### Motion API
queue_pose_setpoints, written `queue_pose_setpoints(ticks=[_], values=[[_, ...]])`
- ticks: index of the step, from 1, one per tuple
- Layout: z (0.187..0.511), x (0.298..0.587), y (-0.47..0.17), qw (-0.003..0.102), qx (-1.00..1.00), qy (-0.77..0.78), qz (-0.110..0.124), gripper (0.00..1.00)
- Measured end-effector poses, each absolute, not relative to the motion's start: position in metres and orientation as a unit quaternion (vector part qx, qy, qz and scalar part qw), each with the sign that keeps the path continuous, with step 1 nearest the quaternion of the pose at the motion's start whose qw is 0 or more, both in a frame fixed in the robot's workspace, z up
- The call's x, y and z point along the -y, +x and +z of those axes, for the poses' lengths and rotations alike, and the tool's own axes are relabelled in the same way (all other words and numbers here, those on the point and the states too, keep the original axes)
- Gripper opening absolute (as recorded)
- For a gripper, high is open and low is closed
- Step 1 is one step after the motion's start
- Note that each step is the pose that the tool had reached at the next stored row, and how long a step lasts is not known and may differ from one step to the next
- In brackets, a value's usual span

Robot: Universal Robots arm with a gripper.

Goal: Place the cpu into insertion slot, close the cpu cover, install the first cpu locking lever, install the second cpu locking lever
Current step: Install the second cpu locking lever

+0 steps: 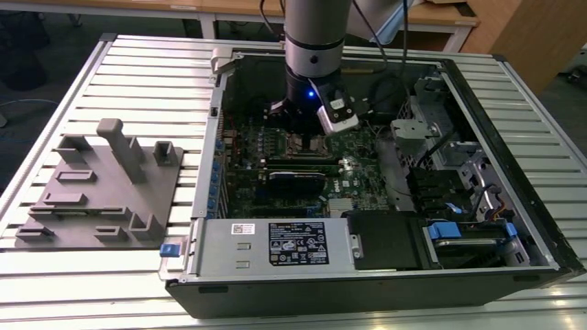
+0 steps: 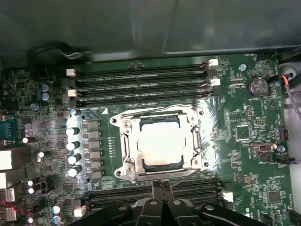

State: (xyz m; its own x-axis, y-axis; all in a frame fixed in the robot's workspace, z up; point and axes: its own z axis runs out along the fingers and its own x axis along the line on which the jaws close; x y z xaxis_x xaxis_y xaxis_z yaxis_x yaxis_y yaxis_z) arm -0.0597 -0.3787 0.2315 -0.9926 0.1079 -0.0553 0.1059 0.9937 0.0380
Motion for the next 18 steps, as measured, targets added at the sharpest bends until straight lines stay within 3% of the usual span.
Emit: queue_pose_setpoints(ticks=[6,11,18], values=[[0.2316,0.3789,-0.0605,0.028,-0.998,0.054,0.017,0.11],[0.2307,0.3789,-0.0604,0.003,-0.998,0.054,0.016,0.11],[0.2304,0.3795,-0.0605,0.002,-0.998,0.054,0.016,0.11]])
